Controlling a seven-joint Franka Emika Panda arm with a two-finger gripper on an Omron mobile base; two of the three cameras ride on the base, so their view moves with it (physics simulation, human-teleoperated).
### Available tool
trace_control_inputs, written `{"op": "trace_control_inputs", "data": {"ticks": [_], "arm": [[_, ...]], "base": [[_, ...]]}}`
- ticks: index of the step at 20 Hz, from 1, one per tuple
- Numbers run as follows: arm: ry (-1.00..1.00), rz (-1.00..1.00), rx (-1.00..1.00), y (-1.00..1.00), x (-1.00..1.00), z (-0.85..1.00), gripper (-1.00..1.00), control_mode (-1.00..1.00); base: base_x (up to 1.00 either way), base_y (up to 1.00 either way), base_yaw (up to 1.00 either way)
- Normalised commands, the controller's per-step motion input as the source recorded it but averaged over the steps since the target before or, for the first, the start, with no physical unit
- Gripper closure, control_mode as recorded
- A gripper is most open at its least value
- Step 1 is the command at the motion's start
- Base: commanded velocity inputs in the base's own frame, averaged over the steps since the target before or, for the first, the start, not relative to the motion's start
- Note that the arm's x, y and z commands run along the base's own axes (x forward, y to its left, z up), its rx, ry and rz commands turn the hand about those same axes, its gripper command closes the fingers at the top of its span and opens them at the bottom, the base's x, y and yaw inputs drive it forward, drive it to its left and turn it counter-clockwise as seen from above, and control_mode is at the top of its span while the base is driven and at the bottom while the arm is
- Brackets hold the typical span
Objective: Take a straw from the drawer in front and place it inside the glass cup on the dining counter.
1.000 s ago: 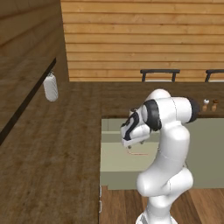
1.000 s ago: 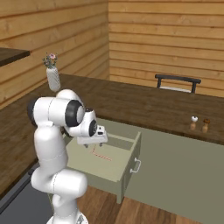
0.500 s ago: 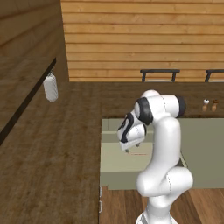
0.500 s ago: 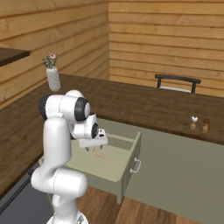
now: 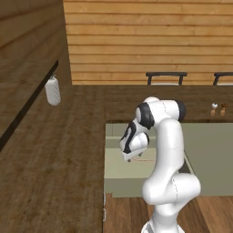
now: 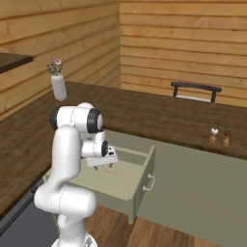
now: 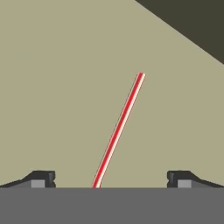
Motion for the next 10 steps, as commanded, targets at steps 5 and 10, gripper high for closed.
{"op": "trace_control_inputs", "data": {"ticks": [5, 10], "arm": [[0.0, 0.0, 0.0, 0.0, 0.15, -0.36, -1.0, -1.0], [0.0, 0.0, 0.0, -0.01, 0.0, -0.32, 1.0, -1.0]], "base": [[0.0, 0.0, 0.0], [0.0, 0.0, 0.0]]}}
